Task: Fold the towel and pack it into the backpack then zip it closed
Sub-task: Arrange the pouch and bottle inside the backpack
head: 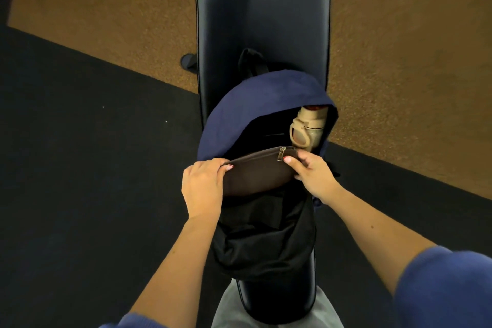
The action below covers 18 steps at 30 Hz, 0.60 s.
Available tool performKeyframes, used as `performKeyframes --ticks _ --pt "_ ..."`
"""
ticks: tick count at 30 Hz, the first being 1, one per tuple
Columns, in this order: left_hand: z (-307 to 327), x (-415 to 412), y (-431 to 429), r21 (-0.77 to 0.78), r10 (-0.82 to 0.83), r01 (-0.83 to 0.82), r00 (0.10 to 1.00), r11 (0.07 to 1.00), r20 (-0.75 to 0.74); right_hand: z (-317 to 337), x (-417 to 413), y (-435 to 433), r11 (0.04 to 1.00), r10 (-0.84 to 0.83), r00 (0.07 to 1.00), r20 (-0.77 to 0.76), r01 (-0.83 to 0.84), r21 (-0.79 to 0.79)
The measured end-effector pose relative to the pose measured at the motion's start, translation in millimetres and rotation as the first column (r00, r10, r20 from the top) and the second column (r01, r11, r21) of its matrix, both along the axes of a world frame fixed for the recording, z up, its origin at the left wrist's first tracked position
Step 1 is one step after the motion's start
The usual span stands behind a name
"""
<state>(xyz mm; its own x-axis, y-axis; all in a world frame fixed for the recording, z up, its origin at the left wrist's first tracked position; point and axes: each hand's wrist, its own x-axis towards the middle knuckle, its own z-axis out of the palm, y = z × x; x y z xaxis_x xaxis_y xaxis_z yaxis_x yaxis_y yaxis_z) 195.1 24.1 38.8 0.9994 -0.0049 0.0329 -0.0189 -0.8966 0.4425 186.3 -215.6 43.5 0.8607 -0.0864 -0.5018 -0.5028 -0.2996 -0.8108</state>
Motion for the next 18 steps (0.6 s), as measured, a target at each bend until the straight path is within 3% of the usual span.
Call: performKeyframes --ticks 7,10,15,18 --pt "-2.0 9.4 0.4 0.102 -0.092 0.082 0.991 0.991 0.099 0.8 1.4 -6.0 0.999 0.000 0.998 -0.064 0.003 0.036" --pt "-4.0 13.8 -4.2 0.145 -0.111 0.100 0.991 0.984 0.071 4.0 7.7 -10.7 0.975 0.122 0.992 -0.029 -0.125 -0.185" --pt "-3.5 18.3 -6.1 0.150 -0.178 0.172 0.984 0.974 0.029 41.1 18.9 -13.5 0.917 0.013 0.941 0.338 0.123 -0.378" --pt "0.8 20.6 -25.3 0.082 -0.218 0.219 0.976 0.972 -0.020 48.8 27.5 -9.6 0.860 -0.004 0.927 0.374 0.194 -0.471"
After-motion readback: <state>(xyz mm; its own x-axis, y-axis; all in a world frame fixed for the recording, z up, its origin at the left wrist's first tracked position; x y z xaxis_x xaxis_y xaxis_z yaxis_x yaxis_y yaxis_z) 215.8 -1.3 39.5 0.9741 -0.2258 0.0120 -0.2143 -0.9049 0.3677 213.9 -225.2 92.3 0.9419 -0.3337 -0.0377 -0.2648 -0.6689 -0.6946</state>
